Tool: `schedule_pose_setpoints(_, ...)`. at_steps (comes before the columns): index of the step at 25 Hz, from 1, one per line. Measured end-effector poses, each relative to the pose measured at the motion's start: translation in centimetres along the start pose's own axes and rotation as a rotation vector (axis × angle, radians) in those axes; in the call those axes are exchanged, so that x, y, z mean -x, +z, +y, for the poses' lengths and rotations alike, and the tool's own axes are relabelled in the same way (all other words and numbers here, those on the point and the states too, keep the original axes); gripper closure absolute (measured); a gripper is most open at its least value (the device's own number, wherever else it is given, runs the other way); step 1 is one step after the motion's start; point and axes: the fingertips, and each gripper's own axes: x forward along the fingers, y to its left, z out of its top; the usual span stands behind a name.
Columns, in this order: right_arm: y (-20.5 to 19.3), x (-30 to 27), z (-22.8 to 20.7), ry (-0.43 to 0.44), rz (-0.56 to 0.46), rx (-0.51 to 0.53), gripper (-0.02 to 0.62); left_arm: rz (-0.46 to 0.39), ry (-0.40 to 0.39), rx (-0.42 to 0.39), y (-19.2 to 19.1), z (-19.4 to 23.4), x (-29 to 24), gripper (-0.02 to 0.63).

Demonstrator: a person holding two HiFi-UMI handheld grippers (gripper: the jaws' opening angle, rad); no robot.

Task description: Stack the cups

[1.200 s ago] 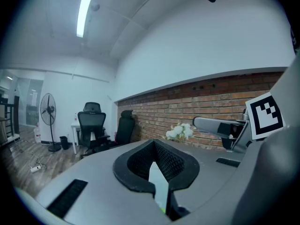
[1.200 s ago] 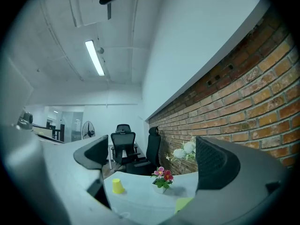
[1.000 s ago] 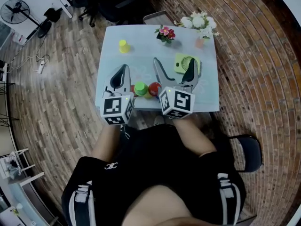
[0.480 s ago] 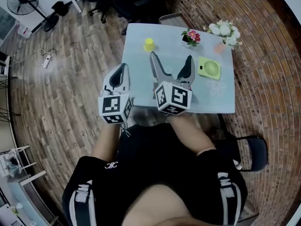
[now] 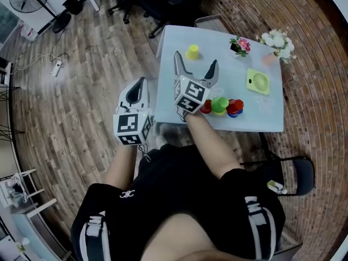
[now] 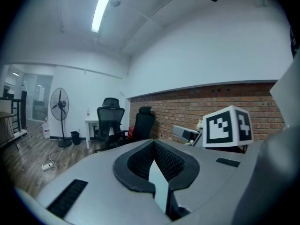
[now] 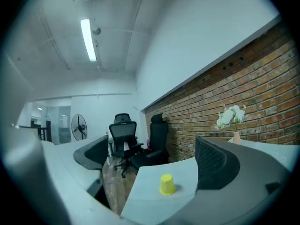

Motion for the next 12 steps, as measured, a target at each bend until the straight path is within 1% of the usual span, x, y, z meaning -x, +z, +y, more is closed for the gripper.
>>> schedule_pose_setpoints(4,-4.6,-4.2,0.6,-0.076,0.062,0.057,0.044,0.036,-0.007,0.015,-1.6,2.5,0.0,0.604)
schedule_pose_setpoints(12,-14.2,-11.4,-0.9,-0.176,0.25,0.09,0.046,0.123,-0.001,0.023,-5.2,6.0,-0.6,0.604)
